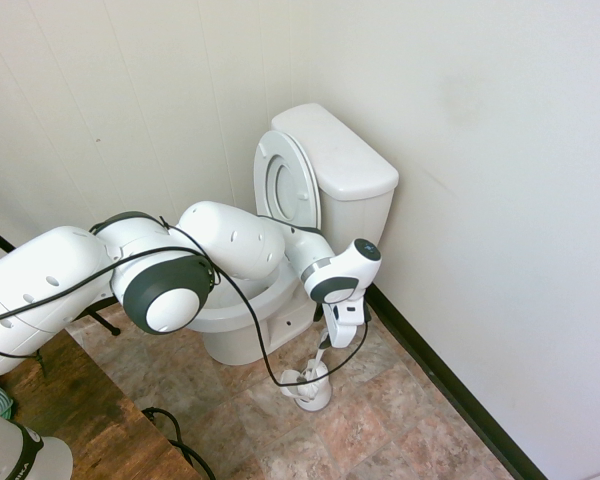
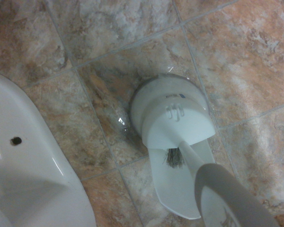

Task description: Clean the toilet

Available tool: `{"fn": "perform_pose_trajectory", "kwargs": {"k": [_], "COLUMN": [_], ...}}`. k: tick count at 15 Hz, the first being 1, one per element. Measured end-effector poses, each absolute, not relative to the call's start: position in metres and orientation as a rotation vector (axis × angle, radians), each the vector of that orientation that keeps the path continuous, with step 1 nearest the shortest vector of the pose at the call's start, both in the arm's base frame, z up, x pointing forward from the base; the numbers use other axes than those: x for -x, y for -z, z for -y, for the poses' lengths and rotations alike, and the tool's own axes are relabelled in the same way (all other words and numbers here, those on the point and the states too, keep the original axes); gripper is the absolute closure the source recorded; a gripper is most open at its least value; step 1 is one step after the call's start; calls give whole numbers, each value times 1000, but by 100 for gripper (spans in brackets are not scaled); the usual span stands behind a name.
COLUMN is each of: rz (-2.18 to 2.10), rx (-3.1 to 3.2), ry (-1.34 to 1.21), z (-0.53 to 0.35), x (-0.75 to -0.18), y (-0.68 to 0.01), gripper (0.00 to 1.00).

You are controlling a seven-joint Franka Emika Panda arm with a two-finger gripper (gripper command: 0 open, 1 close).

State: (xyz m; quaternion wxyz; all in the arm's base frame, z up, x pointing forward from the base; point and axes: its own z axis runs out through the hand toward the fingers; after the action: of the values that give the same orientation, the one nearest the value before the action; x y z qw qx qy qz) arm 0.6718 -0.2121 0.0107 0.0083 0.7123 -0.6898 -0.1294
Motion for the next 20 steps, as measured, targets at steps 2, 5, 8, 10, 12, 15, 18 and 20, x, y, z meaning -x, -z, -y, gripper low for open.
{"fn": "perform_pose_trajectory", "kwargs": {"k": [2,5,8,10,12,15,18,20], "rz": [2161,2166,2169,2175,2185,2192,2193,2195], "rx": [-2224,-2225,-2227,-2222,-2218,-2215,-2211,-2207], "ry": [413,415,410,410,407,409,414,418], "z": [211,210,210,213,219,224,226,227], "x": [-671,-672,-674,-675,-677,-679,-679,-677], "y": [-7,-4,-2,-2,-3,-3,2,4], "gripper": [100,100,100,100,100,100,100,100]}}
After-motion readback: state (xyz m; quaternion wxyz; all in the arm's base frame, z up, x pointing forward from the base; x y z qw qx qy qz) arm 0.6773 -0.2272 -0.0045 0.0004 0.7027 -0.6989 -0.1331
